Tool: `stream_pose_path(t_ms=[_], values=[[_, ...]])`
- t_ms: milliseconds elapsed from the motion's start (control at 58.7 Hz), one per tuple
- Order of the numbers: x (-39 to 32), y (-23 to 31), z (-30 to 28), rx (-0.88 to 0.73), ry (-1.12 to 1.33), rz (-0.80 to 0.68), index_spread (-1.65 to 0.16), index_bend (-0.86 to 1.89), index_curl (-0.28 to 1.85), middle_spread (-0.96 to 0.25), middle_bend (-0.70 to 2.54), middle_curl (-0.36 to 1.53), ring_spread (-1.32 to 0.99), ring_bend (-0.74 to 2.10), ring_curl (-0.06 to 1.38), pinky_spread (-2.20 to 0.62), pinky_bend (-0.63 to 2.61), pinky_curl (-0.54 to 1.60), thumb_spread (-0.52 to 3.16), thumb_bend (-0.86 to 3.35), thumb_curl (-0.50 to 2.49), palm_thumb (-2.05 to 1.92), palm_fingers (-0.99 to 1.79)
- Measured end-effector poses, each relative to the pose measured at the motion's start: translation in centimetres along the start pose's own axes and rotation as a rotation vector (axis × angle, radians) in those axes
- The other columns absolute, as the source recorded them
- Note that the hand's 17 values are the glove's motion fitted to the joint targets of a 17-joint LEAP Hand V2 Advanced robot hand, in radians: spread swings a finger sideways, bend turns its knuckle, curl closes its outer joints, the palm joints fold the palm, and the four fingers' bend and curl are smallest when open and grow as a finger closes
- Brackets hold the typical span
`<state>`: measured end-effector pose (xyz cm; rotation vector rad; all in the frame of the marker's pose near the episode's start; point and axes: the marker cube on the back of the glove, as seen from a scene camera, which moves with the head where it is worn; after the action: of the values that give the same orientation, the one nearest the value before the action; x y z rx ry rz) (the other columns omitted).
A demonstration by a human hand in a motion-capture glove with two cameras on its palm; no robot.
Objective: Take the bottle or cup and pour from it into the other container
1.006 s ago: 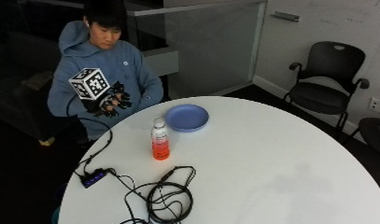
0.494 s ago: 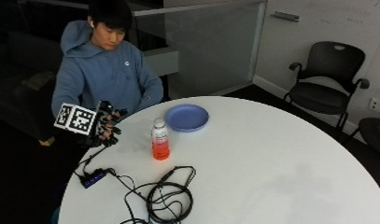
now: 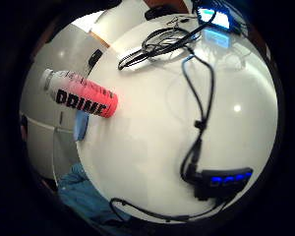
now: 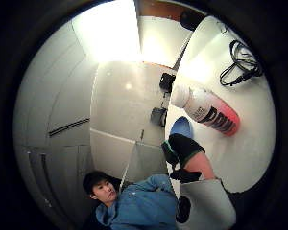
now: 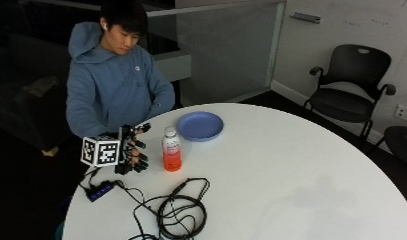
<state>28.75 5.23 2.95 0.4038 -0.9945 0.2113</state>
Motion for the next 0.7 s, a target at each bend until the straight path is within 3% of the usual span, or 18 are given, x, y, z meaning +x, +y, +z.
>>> stream_pose_path(t_ms=[511, 699], values=[[1.3, -3.3, 8.9, -0.091, -0.264, 0.005, -0.4, 0.12, 0.17, 0.1, 0.18, 0.32, 0.22, 0.63, 0.3, 0.26, 0.71, 0.28, 0.82, -0.03, 0.37, 0.69, -0.02], [0.9, -4.2, 11.3, -0.02, -0.359, -0.024, -0.38, 0.12, 0.17, 0.14, 0.23, 0.33, 0.21, 0.68, 0.3, 0.26, 0.75, 0.28, 0.8, 0.0, 0.4, 0.81, 0.18]])
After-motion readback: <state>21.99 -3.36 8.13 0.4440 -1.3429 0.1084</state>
